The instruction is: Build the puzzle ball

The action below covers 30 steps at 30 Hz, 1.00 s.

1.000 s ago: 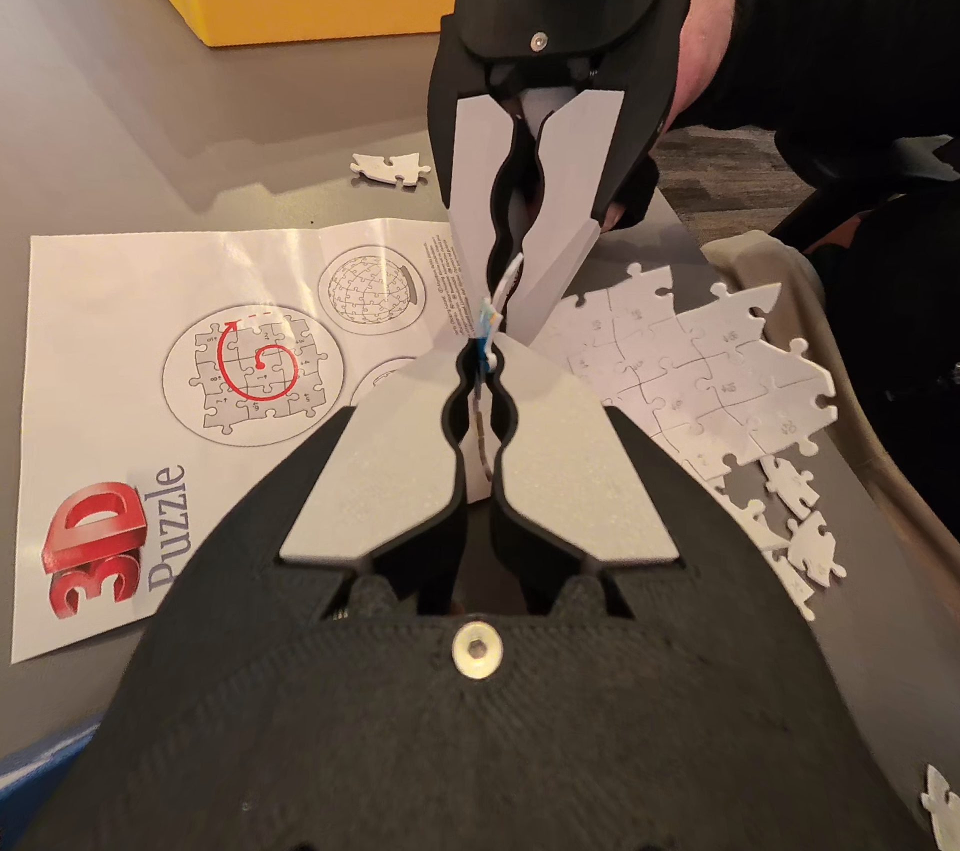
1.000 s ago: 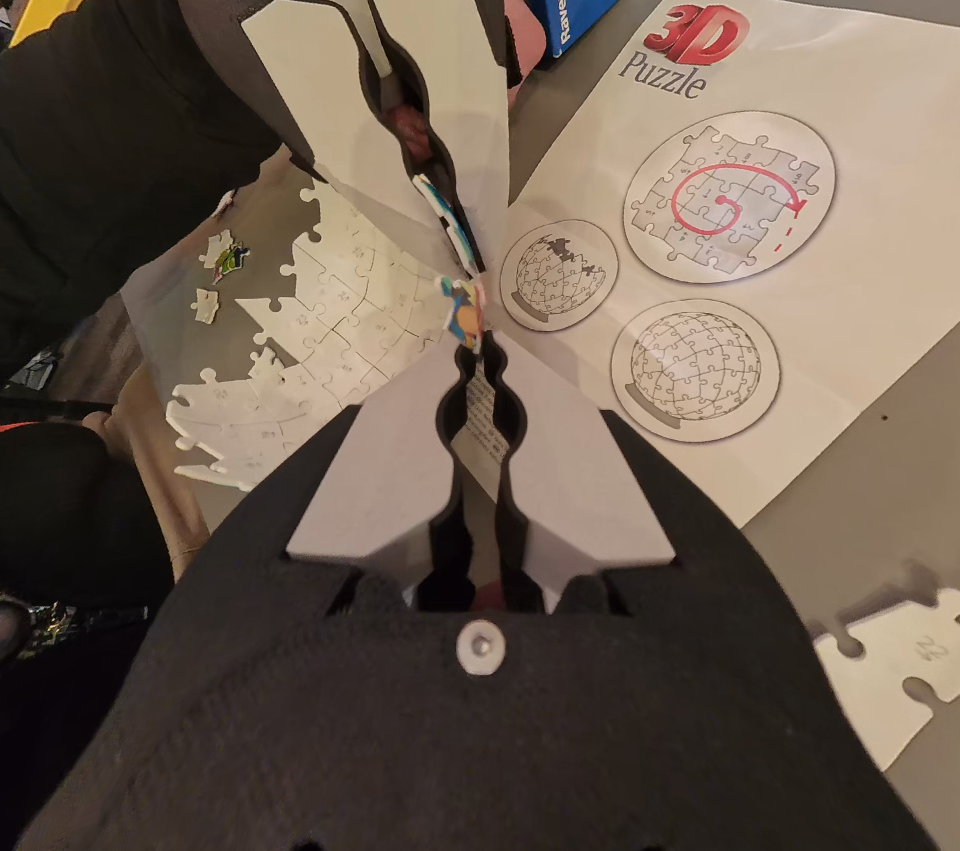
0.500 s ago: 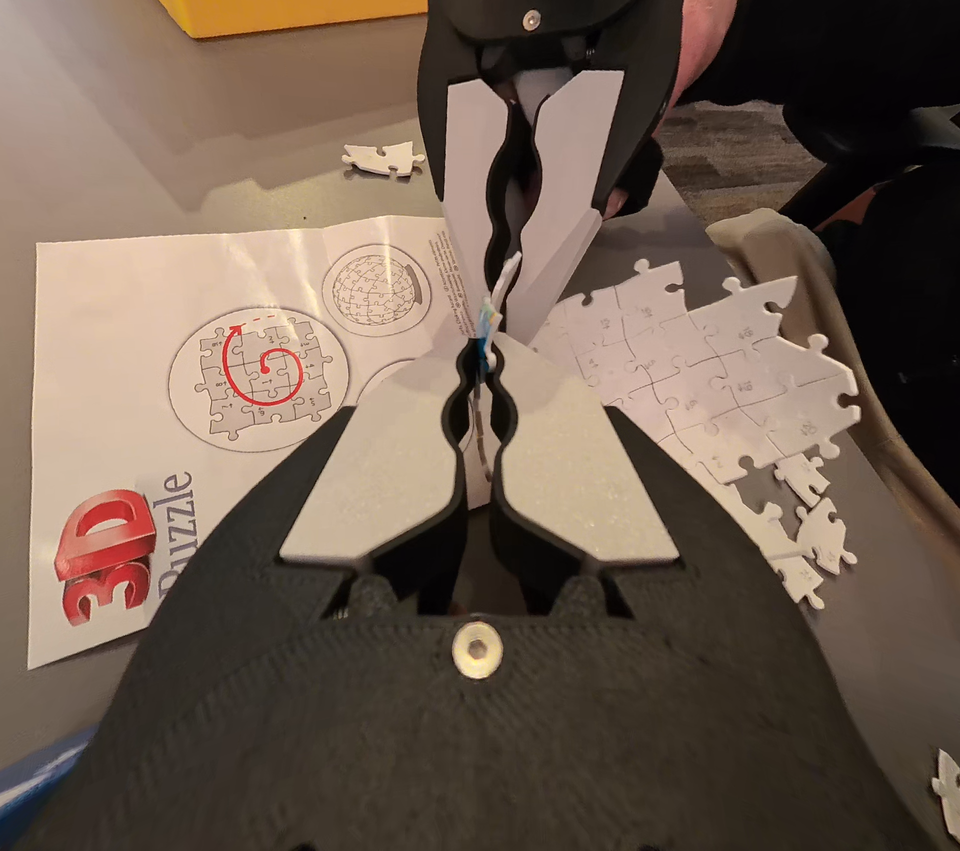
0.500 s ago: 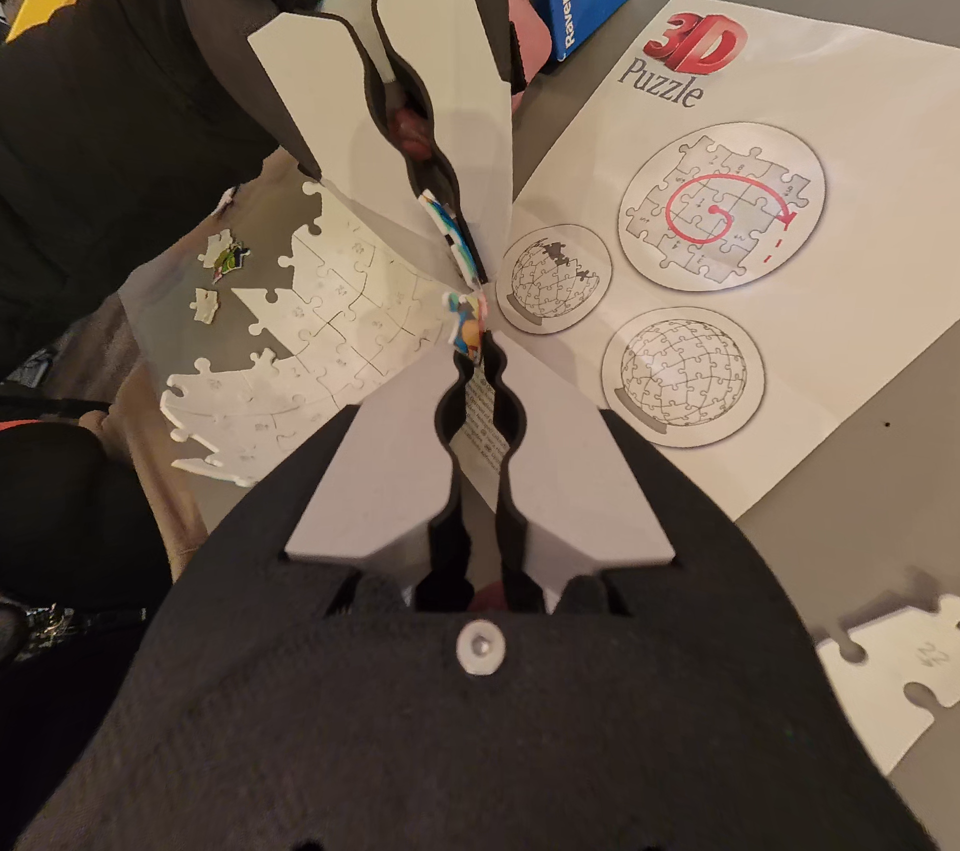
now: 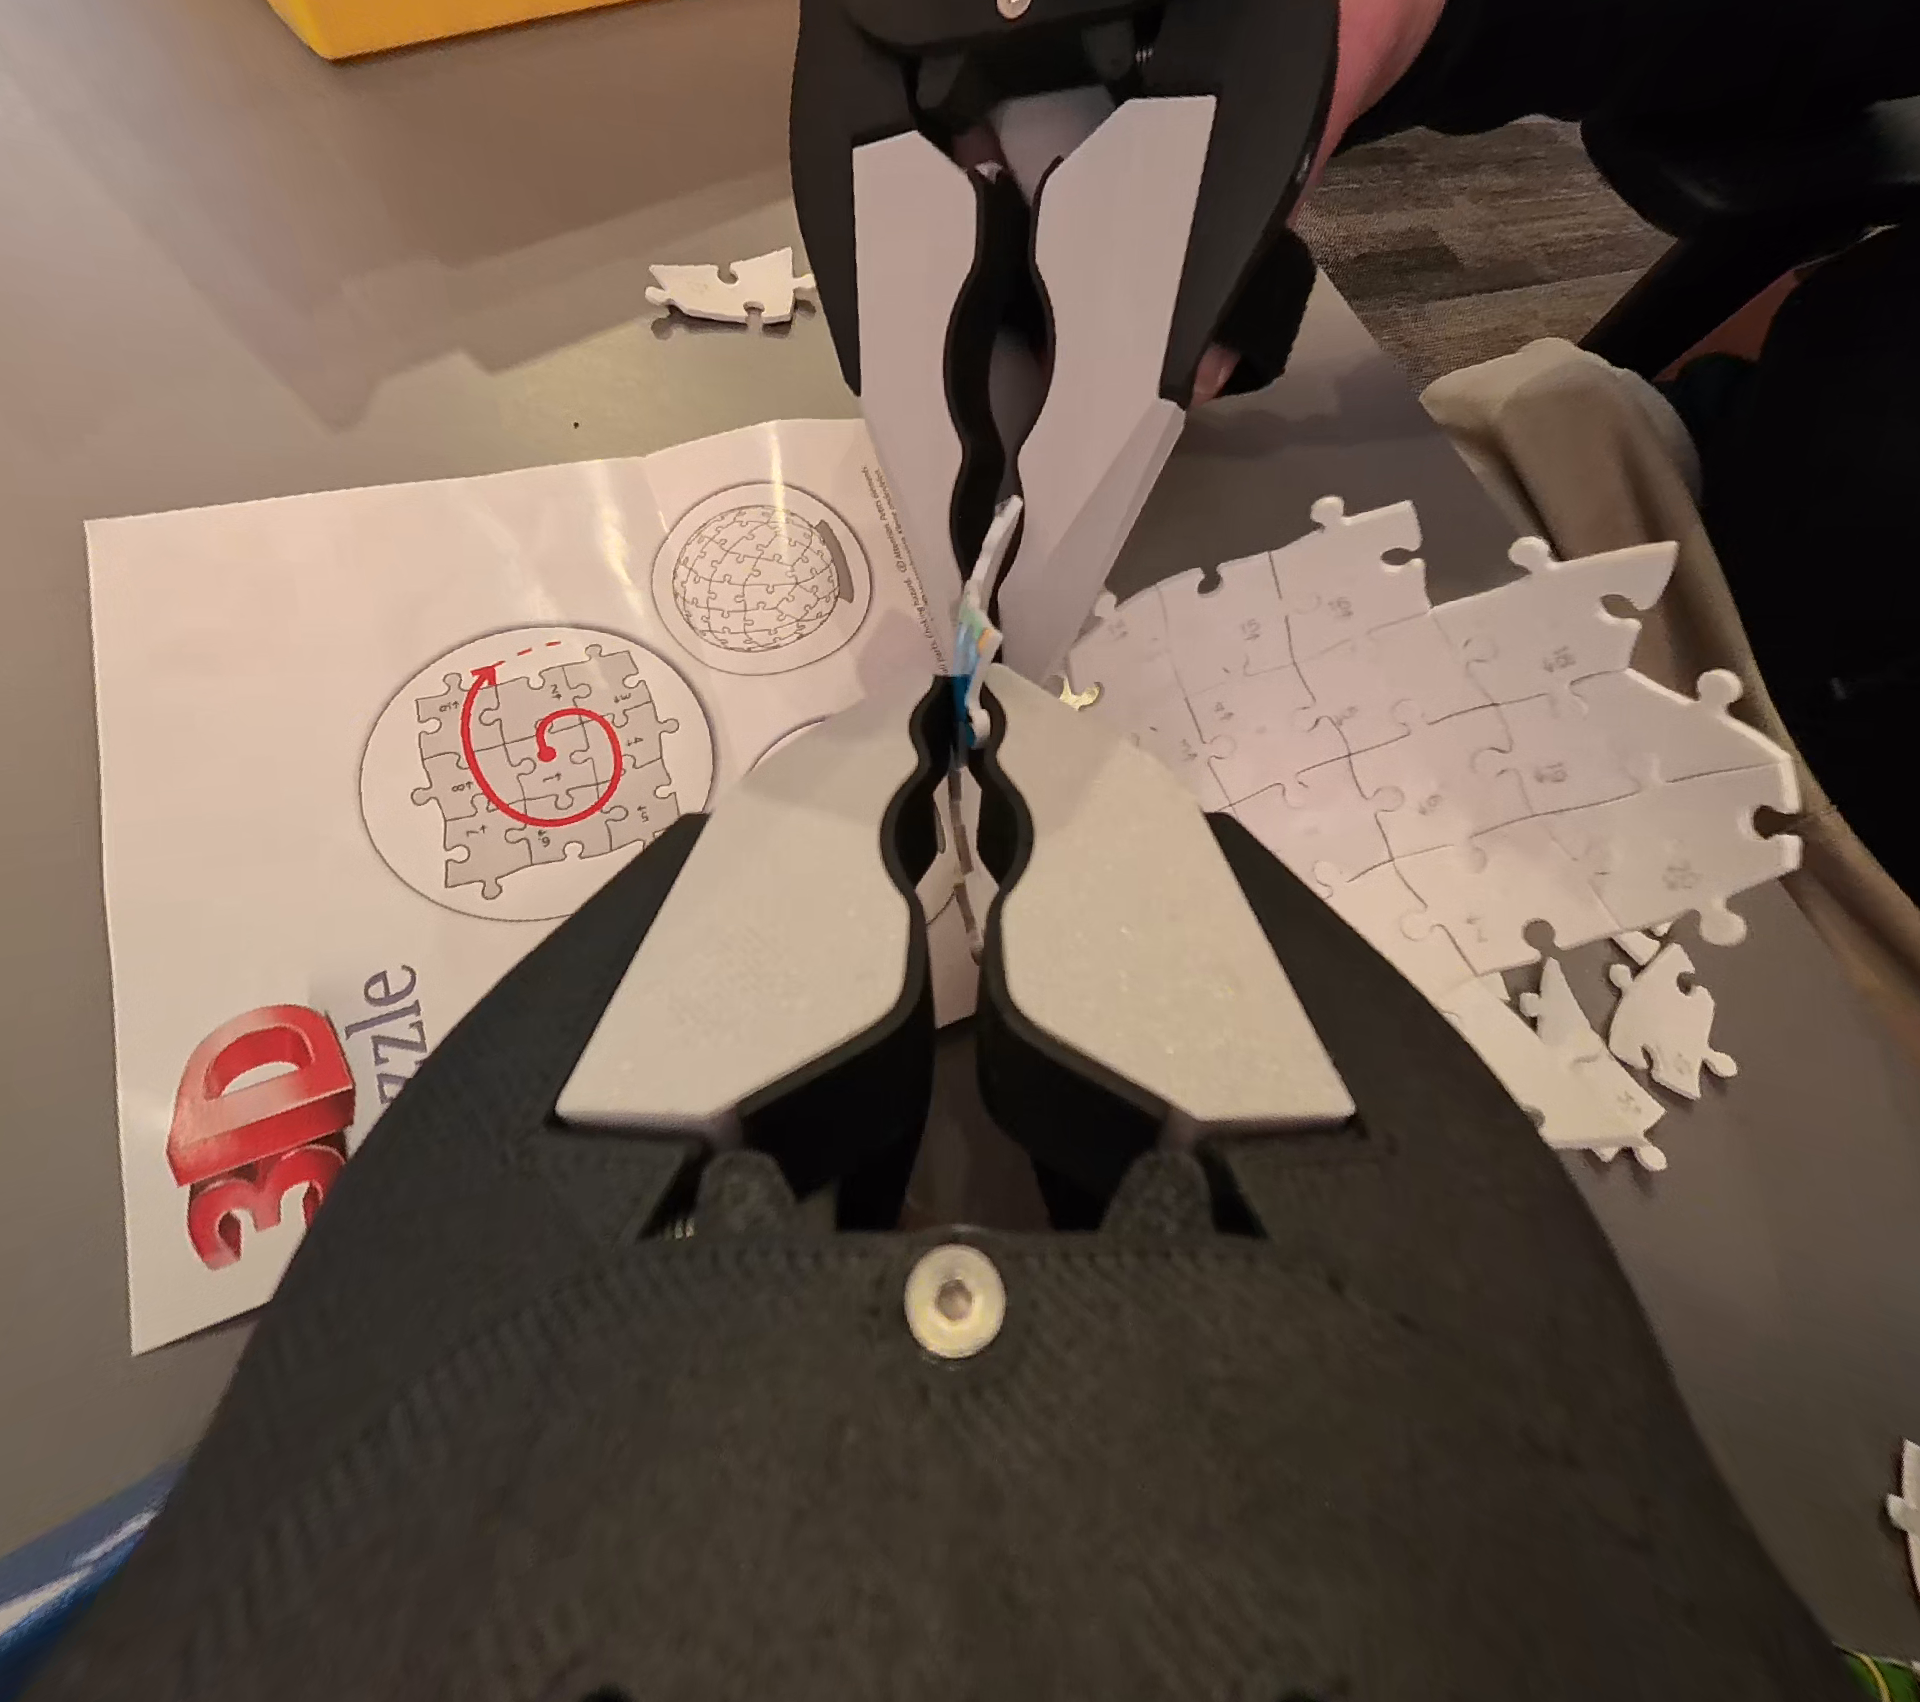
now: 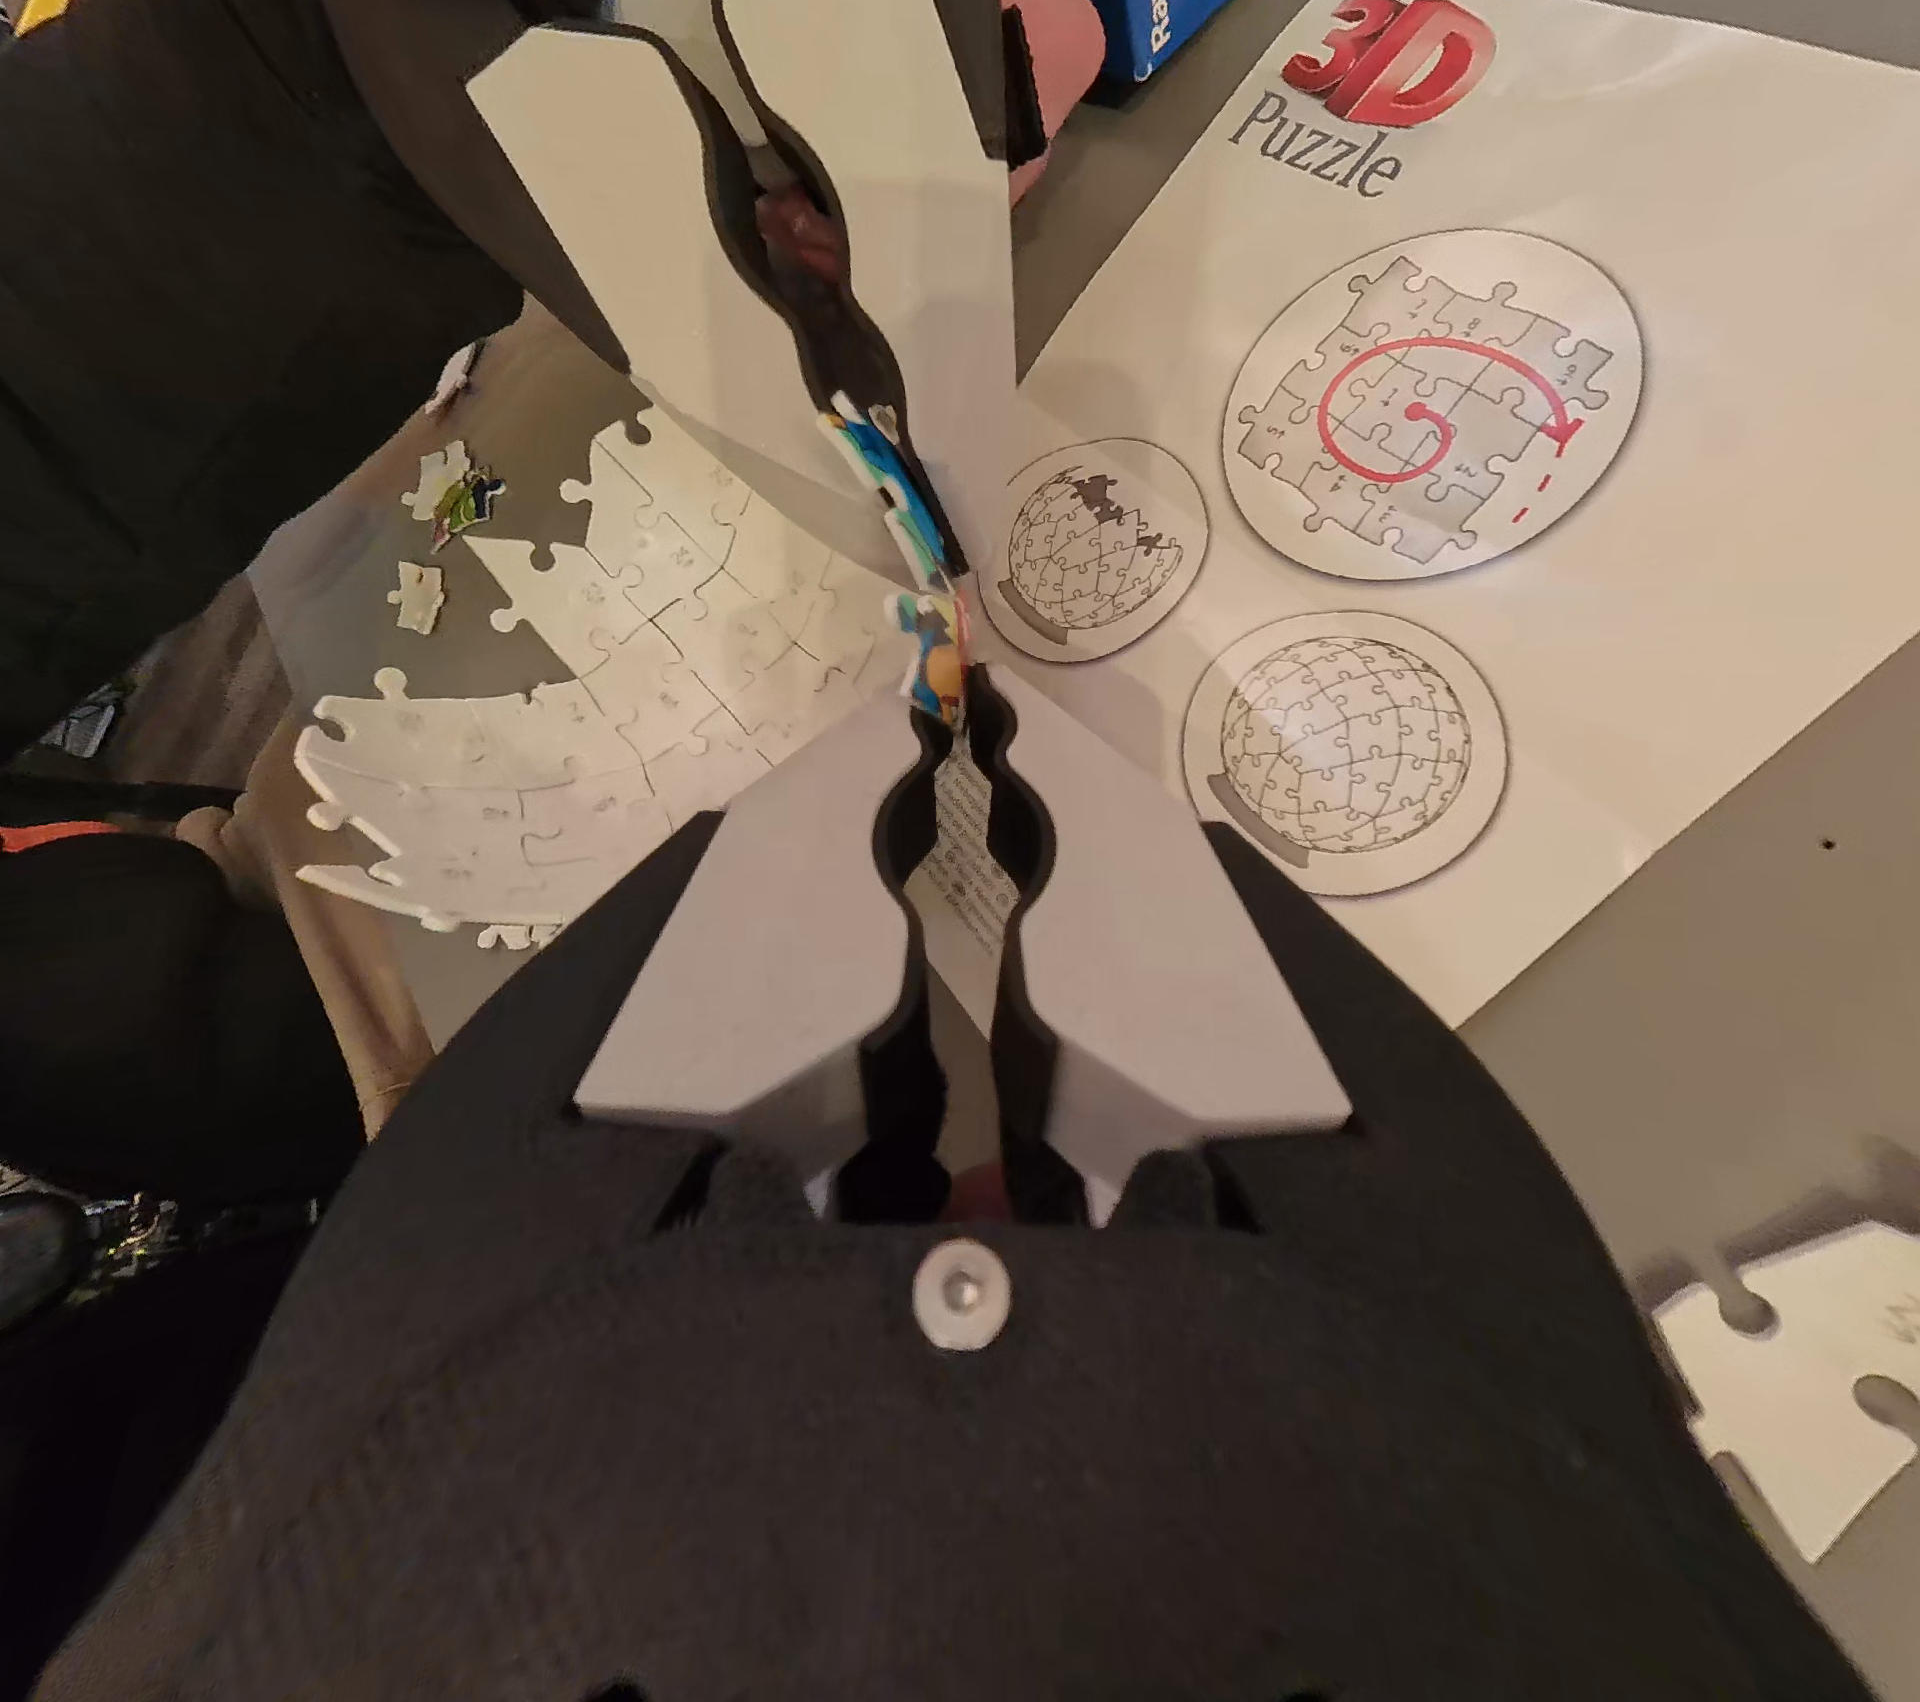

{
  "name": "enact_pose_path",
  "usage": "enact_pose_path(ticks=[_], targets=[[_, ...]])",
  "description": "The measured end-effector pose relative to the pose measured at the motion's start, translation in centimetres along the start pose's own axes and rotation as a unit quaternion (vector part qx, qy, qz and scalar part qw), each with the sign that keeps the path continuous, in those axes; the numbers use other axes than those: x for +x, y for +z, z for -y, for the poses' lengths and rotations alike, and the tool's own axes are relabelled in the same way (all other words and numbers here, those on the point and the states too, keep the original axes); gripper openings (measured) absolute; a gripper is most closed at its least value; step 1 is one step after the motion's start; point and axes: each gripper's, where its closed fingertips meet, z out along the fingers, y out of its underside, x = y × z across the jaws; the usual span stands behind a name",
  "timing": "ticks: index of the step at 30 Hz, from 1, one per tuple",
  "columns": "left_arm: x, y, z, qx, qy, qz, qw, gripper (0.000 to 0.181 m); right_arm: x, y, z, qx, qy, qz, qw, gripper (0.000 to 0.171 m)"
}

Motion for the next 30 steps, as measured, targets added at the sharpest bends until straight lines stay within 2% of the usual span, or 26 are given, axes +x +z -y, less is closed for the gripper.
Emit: enact_pose_path(ticks=[8, 19, 30], targets=[[0.1, 0.0, 0.2, 0.009, -0.005, -0.008, 1.0, 0.002, -0.2, -0.2, 0.0, -0.003, 0.017, 0.005, 1.0, 0.0], [0.7, -0.1, 0.1, 0.005, 0.003, -0.045, 0.999, 0.002, -1.1, -0.2, -0.2, 0.001, 0.082, 0.068, 0.994, 0.0], [0.6, 0.1, -0.1, -0.018, -0.001, -0.05, 0.999, 0.002, -0.9, 0.0, -0.4, -0.018, 0.072, 0.032, 0.997, 0.0]])
